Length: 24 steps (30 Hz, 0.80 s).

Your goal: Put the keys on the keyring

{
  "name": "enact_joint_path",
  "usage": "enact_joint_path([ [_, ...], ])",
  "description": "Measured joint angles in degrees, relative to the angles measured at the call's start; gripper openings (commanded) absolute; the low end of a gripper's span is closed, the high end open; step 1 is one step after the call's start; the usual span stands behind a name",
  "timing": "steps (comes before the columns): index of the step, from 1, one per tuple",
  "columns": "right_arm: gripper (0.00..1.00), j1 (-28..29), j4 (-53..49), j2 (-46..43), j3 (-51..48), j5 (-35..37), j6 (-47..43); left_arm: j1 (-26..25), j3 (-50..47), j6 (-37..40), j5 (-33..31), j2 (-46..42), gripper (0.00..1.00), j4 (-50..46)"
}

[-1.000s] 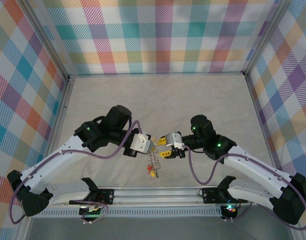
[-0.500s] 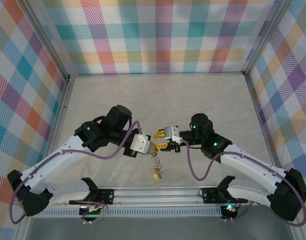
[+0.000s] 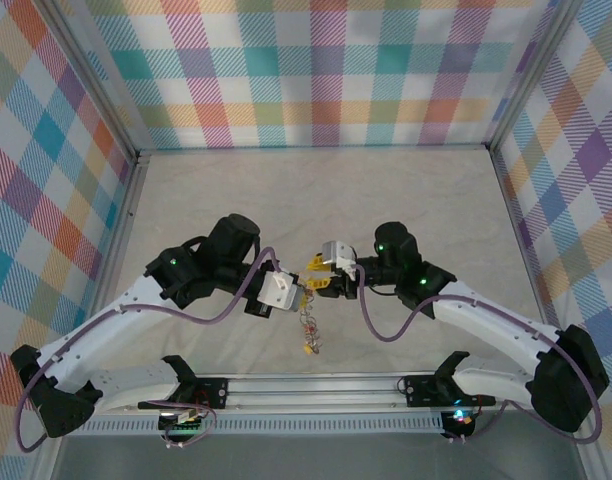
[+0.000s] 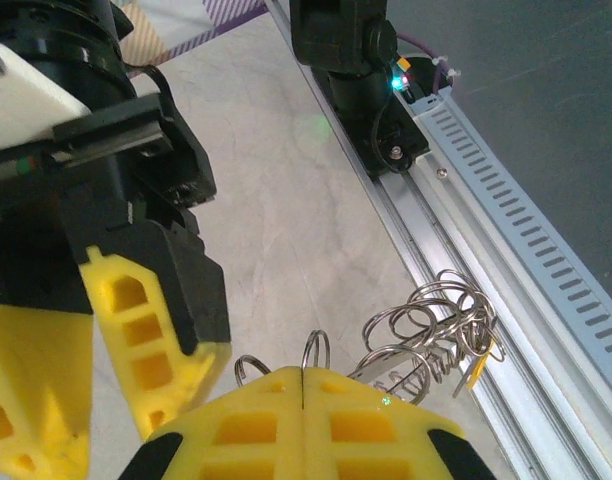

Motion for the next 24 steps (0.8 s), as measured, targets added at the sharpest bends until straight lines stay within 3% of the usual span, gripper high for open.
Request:
enact_joint_path([
  [4,0.36,-2.93,-0.7,-3.89,-0.74,-0.33,0.02,0.0,-0.22,-0.15,-0.02,0.0,0.0,0.35],
  [8,0.33,-5.16,-8.2,-6.45,0.92,-1.22,-2.08,0.0,-0.22,-0.17,-0.02,0.13,0.0,0.42],
  [14,0.33,-5.18,-16.2,-8.48,2.75,-4.5,-3.89,0.0,-0.22,-0.66,-0.02,1.6,0.0,0.42],
  [24,0.35,-4.13,-18.64,-9.9,3.85,-11.23,-2.78,0.07,-0.15,-1.81,-0.04,3.5,0.0,0.52],
])
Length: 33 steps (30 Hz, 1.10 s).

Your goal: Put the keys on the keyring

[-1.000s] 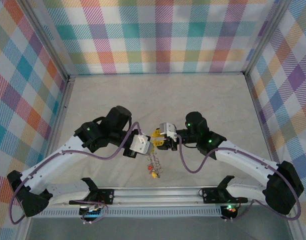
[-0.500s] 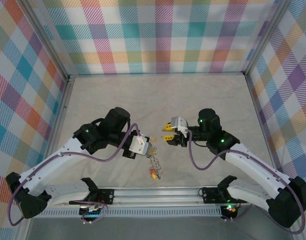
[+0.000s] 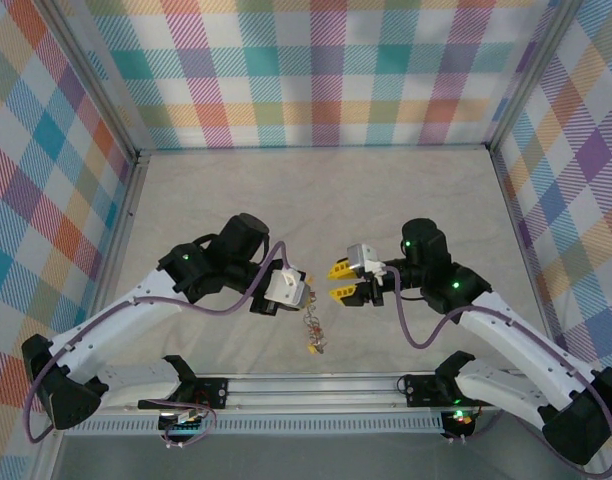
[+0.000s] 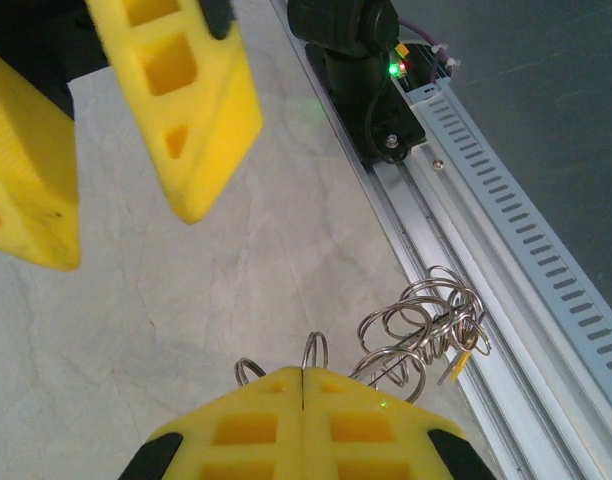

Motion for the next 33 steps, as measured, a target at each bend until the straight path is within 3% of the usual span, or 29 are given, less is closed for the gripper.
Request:
enact_joint_path([
  [9,0.35,4.28,0.83,3.63,-0.02,1.53,1.33,0.57,0.39,-2.89,-0.94,2.05,0.0,0.31],
  [22,0.34,5.01,-1.22,6.86,0.24,4.94,1.09,2.54,0.39,-5.66,-1.97,2.21,0.0,2.86],
  [26,0.25,5.35,0.07,8.22,0.24,5.11,1.44,2.64,0.39,-5.95,-2.21,2.38,0.0,3.21],
  [30,0.0,5.55,1.79,9.84,0.0,5.57,1.66,2.67,0.39,-6.58,-2.45,2.82,0.0,3.54],
  [33,0.0,5.49,3.06,10.01,-0.52,6.67,1.95,2.97,0.37,-6.99,-2.84,2.99,0.0,3.45],
])
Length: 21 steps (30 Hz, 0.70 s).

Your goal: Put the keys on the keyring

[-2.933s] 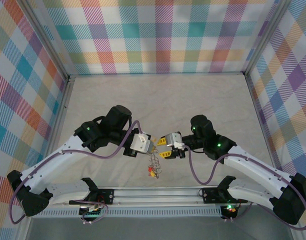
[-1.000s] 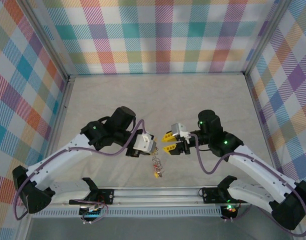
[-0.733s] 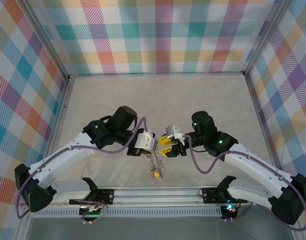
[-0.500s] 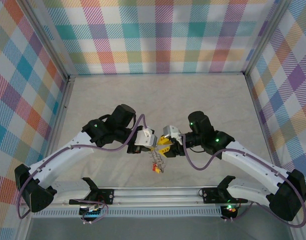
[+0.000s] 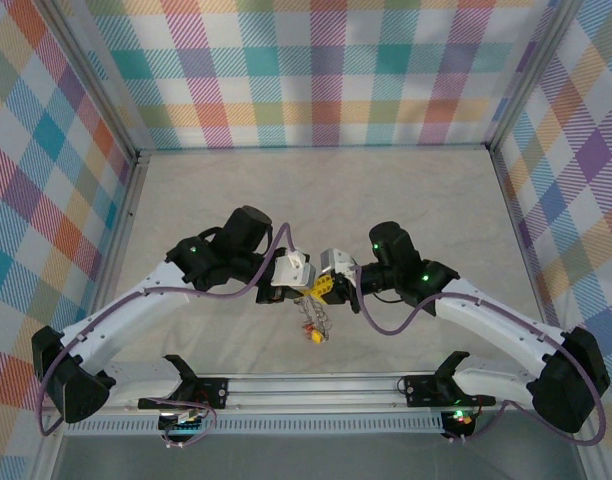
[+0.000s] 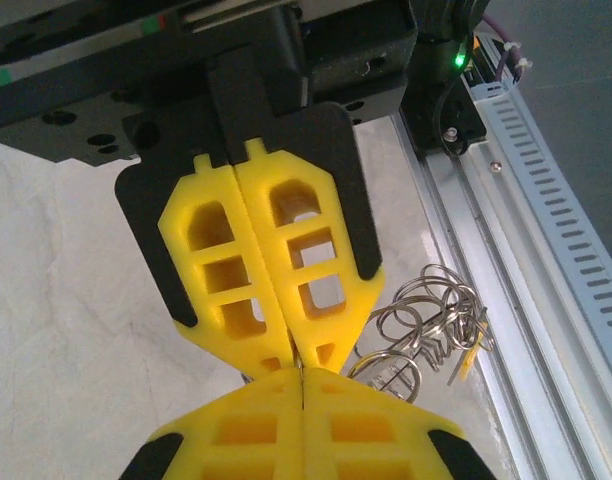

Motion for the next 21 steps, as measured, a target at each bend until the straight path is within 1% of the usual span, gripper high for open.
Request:
enact_joint_path([
  [2,0.0,0.04,1.09,-0.07,-0.37,0.66,0.0,0.2,0.0,-0.24,-0.31,0.0,0.0,0.07],
  [4,0.0,0.04,2.95,-0.55,-1.42,1.36,0.44,0.59,0.26,-0.42,-0.61,0.0,0.07,-0.52],
  [6,0.0,0.11,5.4,-1.27,-2.64,2.29,1.38,1.53,1.01,-1.25,-0.85,-0.37,0.27,-1.97],
  [8,0.0,0.09,7.65,-2.34,-4.39,2.73,3.06,3.87,0.85,-3.19,-2.47,-2.54,0.41,-2.01],
  [9,0.0,0.09,9.14,-2.82,-5.55,2.93,4.17,5.2,-0.15,-4.87,-3.39,-4.76,0.47,-0.76],
  [10,0.0,0.09,10.23,-3.06,-6.34,2.99,5.09,6.03,-1.44,-5.88,-4.0,-6.91,0.51,0.37],
  [12,0.0,0.09,12.26,-3.08,-7.52,3.02,6.93,7.1,-5.88,-9.64,-5.05,-12.61,0.53,4.26],
  [15,0.0,0.09,14.38,-2.75,-7.63,2.99,8.72,7.1,-10.49,-14.05,-4.79,-15.76,0.54,8.72],
  [18,0.0,0.02,16.13,-2.56,-7.63,2.99,10.12,7.1,-12.94,-17.2,-4.42,-14.64,0.54,13.27],
  [21,0.0,-0.11,17.11,-2.25,-7.63,2.99,11.13,7.08,-14.93,-18.67,-3.48,-12.0,0.55,16.39],
])
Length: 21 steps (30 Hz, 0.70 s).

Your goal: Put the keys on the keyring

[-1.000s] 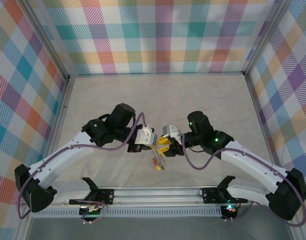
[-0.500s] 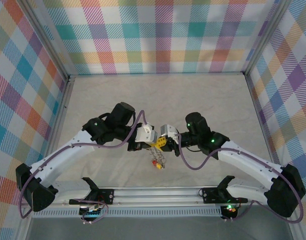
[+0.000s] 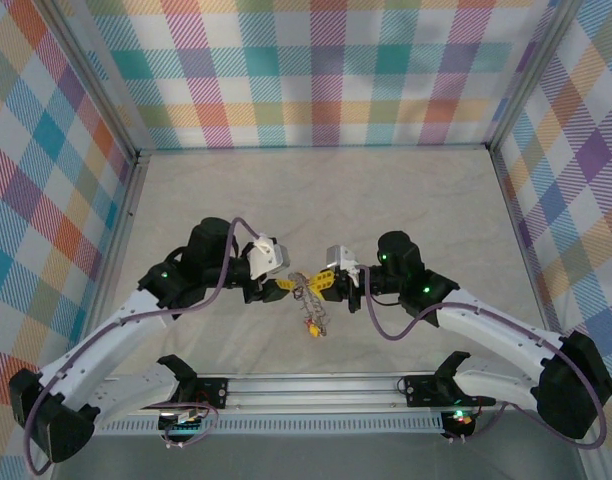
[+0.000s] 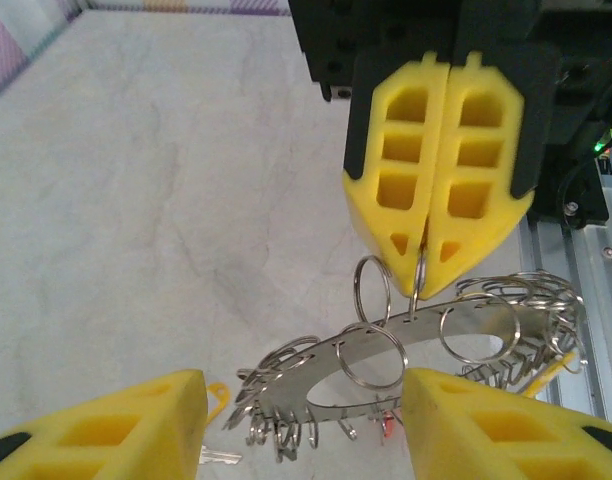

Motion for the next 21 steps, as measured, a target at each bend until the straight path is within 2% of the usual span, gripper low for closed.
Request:
enact_joint_path([
  [6,0.0,-0.02,1.4,1.25,0.0,-0.02,1.33,-1.73,-0.81,0.13,0.24,2.73,0.58,5.18],
  [12,0.0,-0.02,2.89,1.33,-0.09,-0.02,2.23,-3.02,-0.81,4.44,2.95,4.24,0.59,4.42],
  [21,0.0,-0.22,2.95,1.01,-0.37,-0.28,2.34,-3.06,-0.83,7.02,1.09,3.67,0.49,4.02],
])
